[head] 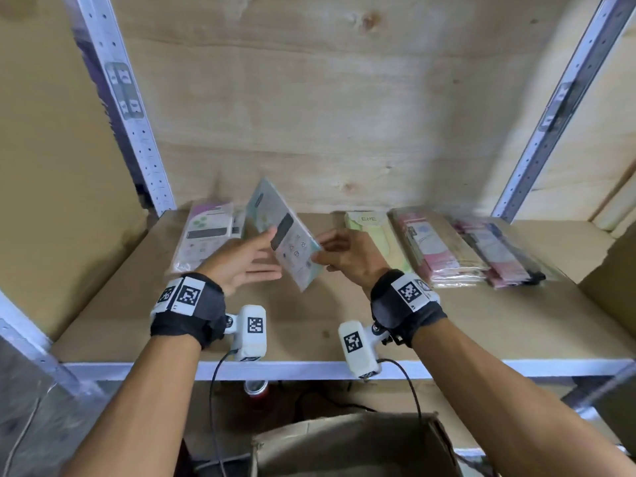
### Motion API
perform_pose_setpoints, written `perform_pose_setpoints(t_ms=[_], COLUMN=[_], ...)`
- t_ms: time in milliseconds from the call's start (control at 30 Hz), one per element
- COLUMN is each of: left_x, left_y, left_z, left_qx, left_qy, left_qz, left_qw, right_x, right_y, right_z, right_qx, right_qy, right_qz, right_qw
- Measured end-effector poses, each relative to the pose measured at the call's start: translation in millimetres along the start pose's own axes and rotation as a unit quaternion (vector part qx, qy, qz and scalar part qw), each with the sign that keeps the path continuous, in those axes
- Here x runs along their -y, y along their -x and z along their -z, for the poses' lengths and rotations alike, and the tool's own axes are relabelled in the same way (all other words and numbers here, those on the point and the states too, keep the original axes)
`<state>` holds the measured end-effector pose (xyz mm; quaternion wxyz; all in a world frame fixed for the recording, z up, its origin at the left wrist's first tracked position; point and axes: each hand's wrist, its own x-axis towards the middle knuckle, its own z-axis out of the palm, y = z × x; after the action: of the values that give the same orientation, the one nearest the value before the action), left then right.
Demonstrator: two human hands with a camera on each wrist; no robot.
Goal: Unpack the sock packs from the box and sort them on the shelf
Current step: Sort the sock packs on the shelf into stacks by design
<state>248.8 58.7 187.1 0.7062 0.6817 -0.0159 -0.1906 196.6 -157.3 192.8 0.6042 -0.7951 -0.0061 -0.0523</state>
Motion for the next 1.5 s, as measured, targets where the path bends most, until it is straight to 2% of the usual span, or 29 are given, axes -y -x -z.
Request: perform_pose_setpoints(t_ms=[100, 200, 267, 333, 367, 433, 533, 633, 700, 800, 933, 1000, 1100, 1233, 1333, 1500], left_x=[-4, -6, -4, 1, 3, 8, 13, 18, 23, 26, 20, 18, 18, 17, 18, 14], left_y=[-2, -2, -1, -2, -1, 0, 3, 3, 2, -5, -13, -14, -14, -9, -6, -3], left_z=[-16, -27, -36, -46, -50, -60, -72, -85, -90, -96, -86, -79, -70, -67, -73, -79], left_qx=[0.046, 0.1, 0.097, 0.062, 0.05, 0.053, 0.105, 0.149, 0.157, 0.124, 0.053, 0.006, -0.06, -0.045, -0.062, -0.108], left_qy=[0.115, 0.209, 0.239, 0.236, 0.222, 0.19, 0.138, 0.117, 0.094, 0.062, 0.113, 0.115, 0.036, -0.089, -0.18, -0.159], left_qz=[0.001, -0.001, -0.013, -0.025, -0.029, -0.033, -0.045, -0.05, -0.05, -0.089, -0.15, -0.134, -0.12, -0.126, -0.136, -0.119], left_qw=[0.992, 0.973, 0.966, 0.969, 0.973, 0.98, 0.984, 0.981, 0.982, 0.986, 0.981, 0.984, 0.99, 0.987, 0.972, 0.974], right_x=[3, 2, -1, -6, -9, -15, -24, -38, -48, -56, -52, -51, -51, -50, -48, -42], right_y=[20, 36, 43, 47, 47, 46, 38, 36, 38, 40, 41, 42, 42, 40, 40, 43], right_z=[20, 36, 47, 56, 61, 73, 94, 110, 115, 121, 127, 129, 131, 130, 124, 111], right_qx=[0.002, -0.008, -0.02, 0.001, 0.009, -0.023, -0.094, -0.034, 0.013, 0.028, 0.034, 0.025, 0.018, -0.021, -0.026, 0.007], right_qy=[0.018, 0.103, 0.189, 0.245, 0.246, 0.219, 0.201, 0.113, 0.072, 0.053, 0.058, 0.078, 0.133, 0.243, 0.249, 0.207], right_qz=[0.062, 0.114, 0.145, 0.153, 0.151, 0.143, 0.103, 0.005, -0.027, -0.035, -0.046, -0.061, -0.077, -0.07, -0.059, -0.048], right_qw=[0.998, 0.988, 0.971, 0.957, 0.957, 0.965, 0.97, 0.993, 0.997, 0.998, 0.997, 0.995, 0.988, 0.967, 0.966, 0.977])
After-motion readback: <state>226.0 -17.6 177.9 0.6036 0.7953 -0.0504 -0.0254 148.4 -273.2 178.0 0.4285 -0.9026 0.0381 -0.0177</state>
